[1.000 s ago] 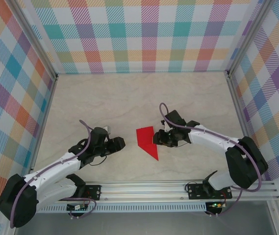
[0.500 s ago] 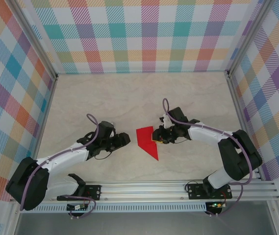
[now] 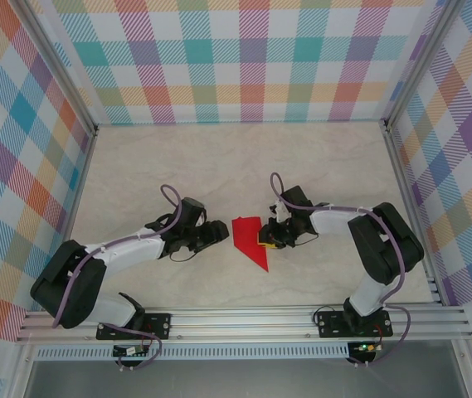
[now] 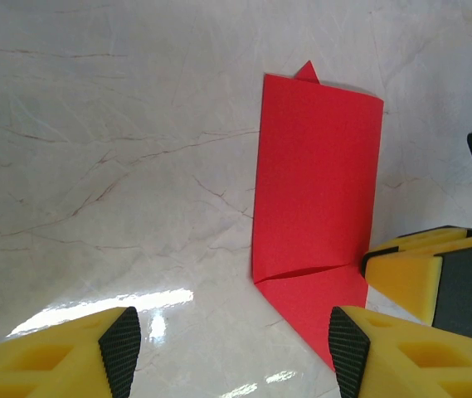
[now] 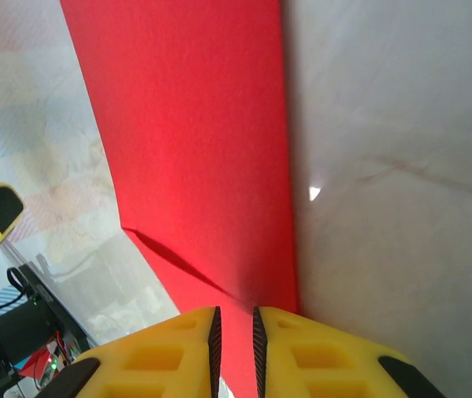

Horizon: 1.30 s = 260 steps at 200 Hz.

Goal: Fold a paper plane with a square sheet of paper (pick it up from the middle)
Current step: Fold the wing for the fifth time at the center of the table.

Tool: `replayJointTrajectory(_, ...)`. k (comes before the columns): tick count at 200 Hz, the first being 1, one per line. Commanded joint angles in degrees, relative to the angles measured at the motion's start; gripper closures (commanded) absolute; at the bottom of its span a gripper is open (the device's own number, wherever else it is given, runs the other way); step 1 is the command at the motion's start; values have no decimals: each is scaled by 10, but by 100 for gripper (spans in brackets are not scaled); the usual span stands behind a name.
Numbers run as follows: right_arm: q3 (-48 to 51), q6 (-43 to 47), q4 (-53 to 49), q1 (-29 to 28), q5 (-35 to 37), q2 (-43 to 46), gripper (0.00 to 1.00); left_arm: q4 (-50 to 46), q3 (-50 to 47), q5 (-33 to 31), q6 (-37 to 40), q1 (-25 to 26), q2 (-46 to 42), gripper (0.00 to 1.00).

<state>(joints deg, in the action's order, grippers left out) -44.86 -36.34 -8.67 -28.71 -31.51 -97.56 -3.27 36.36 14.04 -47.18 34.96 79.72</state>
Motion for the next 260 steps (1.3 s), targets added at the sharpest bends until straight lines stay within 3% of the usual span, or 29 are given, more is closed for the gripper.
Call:
replayJointTrajectory(1,21,12,42,16,-31,-12,80,21,17,6,-10,8,14,36)
replayJointTrajectory(78,64,7,74,36,-39,-35,79,56,60,7,-43,50,94,37)
replayJointTrajectory(151,63,16,54,41,-21,-40,77,105,88,24,-72,72,163,46)
replayJointTrajectory(225,64,16,53,43,-17,-41,75,139,97,46,-84,77,170,66)
replayJointTrajectory(260,57,17,51,43,-23,-29,73,117,106,40,-75,77,168,84)
